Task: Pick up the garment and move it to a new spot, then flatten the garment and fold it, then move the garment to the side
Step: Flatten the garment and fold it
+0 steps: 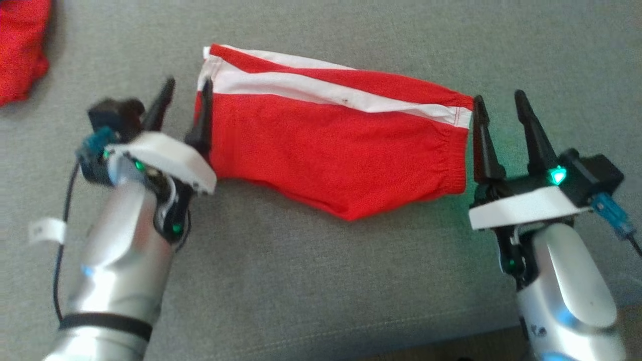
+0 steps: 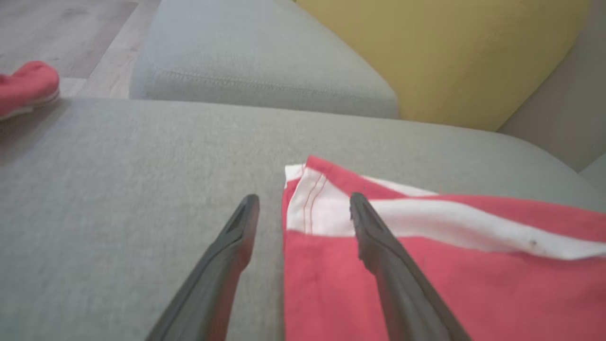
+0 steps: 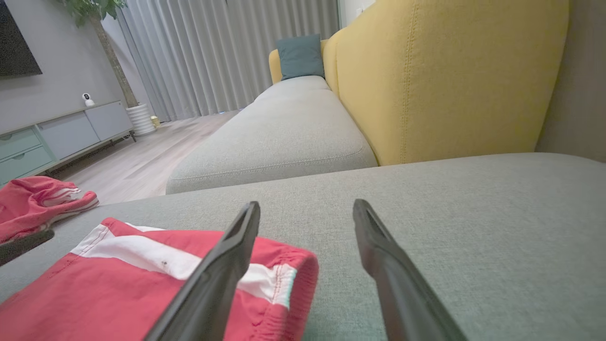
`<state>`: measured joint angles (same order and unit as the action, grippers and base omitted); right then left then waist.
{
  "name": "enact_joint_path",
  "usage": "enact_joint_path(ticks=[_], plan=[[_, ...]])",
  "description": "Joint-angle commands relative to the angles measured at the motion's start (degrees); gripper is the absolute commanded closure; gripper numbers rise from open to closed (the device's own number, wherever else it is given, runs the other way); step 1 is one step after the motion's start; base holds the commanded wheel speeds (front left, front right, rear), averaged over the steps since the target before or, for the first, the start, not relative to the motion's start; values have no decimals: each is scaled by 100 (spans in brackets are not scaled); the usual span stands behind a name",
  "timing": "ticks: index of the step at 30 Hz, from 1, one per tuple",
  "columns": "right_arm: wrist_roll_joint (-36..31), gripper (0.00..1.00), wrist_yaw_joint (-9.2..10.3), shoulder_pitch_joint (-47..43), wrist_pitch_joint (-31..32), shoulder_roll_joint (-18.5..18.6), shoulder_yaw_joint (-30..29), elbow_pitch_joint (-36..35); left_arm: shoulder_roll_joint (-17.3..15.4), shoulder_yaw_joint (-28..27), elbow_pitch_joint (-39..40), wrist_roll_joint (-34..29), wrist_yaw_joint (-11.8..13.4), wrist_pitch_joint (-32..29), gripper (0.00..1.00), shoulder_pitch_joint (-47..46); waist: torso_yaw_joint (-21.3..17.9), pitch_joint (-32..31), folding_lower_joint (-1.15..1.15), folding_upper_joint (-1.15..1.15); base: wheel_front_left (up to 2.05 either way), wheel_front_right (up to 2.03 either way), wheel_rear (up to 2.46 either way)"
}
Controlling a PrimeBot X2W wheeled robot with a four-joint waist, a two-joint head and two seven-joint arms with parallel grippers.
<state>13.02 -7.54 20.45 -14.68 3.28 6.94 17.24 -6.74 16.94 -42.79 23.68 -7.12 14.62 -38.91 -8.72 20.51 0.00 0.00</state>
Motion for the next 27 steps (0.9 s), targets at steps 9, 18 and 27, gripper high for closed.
enact_joint_path(ticks=[9, 18, 27], plan=[[-307, 0, 5, -644, -32, -40, -264, -672, -287, -20, 459, 90, 95, -658, 0, 575, 187, -520, 0, 0, 0, 0, 0], [-258, 0, 5, -786, -32, -40, -180, -984, -492, -4, 585, 210, 229, -1511, 0, 602, -128, -410, 0, 0, 0, 0, 0], [-211, 0, 5, -772, -32, -40, -232, -1005, -589, 45, 552, 279, 375, -2189, 0, 459, -314, -238, 0, 0, 0, 0, 0]])
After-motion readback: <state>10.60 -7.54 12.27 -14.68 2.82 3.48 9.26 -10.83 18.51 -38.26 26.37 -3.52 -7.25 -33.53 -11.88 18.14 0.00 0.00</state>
